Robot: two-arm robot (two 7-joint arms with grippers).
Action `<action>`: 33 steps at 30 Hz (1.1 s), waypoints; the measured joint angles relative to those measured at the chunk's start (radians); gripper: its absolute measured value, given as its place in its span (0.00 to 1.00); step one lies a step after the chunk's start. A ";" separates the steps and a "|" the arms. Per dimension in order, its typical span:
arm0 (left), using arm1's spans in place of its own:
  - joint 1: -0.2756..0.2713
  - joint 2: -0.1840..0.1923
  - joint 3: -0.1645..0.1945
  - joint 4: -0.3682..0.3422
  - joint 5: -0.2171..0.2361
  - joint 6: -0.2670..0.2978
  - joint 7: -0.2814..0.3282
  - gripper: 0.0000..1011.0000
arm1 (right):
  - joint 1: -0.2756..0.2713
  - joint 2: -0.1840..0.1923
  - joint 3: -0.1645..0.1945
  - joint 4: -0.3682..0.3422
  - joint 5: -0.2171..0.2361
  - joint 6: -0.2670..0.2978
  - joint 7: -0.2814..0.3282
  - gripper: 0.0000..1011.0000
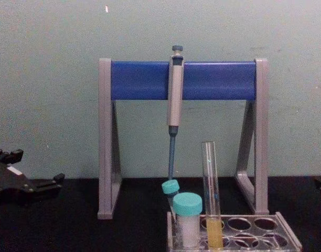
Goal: Pick up the test tube from the test tube rack, shake it, then place it back into the test tube rack.
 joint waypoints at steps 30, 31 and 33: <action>0.000 0.000 0.000 0.000 0.000 0.000 0.000 0.99 | 0.000 0.001 0.000 0.000 0.000 0.000 0.000 0.99; 0.000 0.000 0.000 0.000 0.000 0.000 0.000 0.99 | 0.000 0.001 0.000 0.000 0.000 0.000 0.000 0.99; 0.000 0.000 0.000 0.000 0.000 0.000 0.000 0.99 | 0.000 0.001 0.000 0.000 0.000 0.000 0.000 0.99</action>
